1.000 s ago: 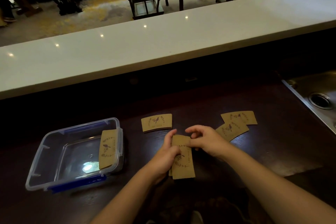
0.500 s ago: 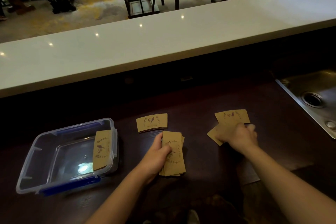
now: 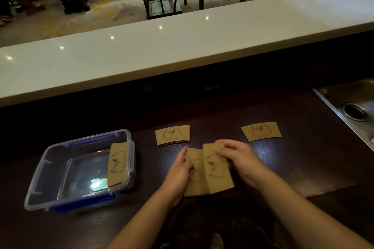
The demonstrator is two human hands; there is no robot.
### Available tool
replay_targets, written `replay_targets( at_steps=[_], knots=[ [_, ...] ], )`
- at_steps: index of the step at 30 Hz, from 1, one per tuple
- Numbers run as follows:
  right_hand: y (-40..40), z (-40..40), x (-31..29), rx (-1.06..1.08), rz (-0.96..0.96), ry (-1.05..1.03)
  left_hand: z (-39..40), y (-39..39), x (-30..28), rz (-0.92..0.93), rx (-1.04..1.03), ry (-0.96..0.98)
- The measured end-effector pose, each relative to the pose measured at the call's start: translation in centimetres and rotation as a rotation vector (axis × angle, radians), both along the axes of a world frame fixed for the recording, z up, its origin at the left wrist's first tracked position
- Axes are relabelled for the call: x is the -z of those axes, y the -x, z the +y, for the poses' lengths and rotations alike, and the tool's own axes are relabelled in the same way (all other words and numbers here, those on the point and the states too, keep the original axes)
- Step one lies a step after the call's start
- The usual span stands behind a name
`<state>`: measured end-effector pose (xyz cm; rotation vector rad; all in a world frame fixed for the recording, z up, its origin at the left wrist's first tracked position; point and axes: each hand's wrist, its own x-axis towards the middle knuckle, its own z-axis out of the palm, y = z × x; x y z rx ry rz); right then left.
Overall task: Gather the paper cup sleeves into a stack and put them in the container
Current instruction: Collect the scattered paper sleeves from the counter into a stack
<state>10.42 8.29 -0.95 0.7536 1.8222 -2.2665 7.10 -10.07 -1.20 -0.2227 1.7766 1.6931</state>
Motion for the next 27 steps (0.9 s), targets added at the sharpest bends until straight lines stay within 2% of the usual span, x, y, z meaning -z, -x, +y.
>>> replay_targets(
  at_steps=[5,8,13,16,18,20,23,27],
  knots=[
    [0.4,-3.3,1.7,-0.081,0.02,-0.349,0.4,-0.3,0.0,-0.05,-0.097,-0.084],
    [0.5,-4.2,2.2,-0.059,0.03,-0.526,0.6,-0.7,0.1,-0.047,-0.023,-0.054],
    [0.9,-4.0,2.7,-0.041,-0.001,-0.53,0.0,-0.5,0.5,0.015,0.067,0.008],
    [2.1,0.1,2.4,0.11,-0.042,-0.602,-0.5,0.0,0.2,0.04,0.06,0.009],
    [2.8,4.1,2.3,0.279,-0.156,-0.745,-0.7,0.3,-0.1,0.059,0.051,0.007],
    [3.3,7.9,2.4,0.399,-0.368,-0.866,-0.9,0.6,-0.2,0.071,0.036,0.014],
    [3.7,10.2,2.8,0.335,-0.621,-0.862,-1.1,1.0,-0.5,0.065,0.029,0.018],
    [3.9,10.2,2.8,0.278,-0.691,-0.904,-1.4,1.2,-0.8,0.066,0.012,0.024]
  ],
)
